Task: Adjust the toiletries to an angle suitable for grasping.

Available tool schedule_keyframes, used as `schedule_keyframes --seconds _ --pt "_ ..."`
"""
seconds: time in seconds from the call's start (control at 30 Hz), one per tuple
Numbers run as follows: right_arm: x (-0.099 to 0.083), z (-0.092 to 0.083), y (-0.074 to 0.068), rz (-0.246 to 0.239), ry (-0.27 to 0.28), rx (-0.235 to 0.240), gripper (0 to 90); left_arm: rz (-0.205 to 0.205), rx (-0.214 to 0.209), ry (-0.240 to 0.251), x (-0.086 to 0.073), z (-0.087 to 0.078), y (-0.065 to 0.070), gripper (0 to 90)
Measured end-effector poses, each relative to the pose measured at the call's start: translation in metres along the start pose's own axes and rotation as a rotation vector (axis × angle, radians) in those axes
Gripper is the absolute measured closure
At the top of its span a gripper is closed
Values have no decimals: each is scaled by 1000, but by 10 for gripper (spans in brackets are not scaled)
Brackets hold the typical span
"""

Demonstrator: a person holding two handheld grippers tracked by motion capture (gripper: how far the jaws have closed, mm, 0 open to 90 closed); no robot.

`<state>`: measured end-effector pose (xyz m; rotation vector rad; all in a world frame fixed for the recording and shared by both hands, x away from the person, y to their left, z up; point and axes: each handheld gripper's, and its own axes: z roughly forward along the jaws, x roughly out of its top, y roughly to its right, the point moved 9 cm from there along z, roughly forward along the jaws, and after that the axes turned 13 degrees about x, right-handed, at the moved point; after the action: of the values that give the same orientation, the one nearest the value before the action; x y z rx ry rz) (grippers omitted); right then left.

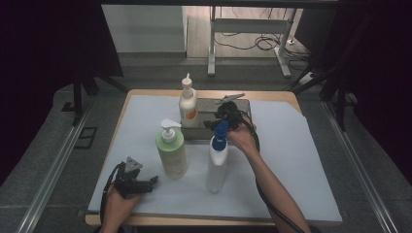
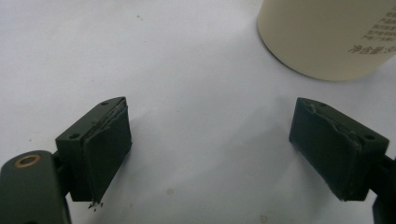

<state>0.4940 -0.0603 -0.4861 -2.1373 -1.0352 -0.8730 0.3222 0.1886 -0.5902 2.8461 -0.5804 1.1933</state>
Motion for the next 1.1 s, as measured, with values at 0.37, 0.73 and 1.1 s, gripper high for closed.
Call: schedule_keyframes --seconds 0.37,0.73,1.1 --pt "-6 -25 -5 -29 -1 15 221 0 0 0 0 0 0 126" --pt "-17 -53 -9 -55 -3 -21 133 1 0 -1 0 0 0 126" --pt "-38 -77 -16 -74 -22 -63 30 1 0 -1 0 0 0 126"
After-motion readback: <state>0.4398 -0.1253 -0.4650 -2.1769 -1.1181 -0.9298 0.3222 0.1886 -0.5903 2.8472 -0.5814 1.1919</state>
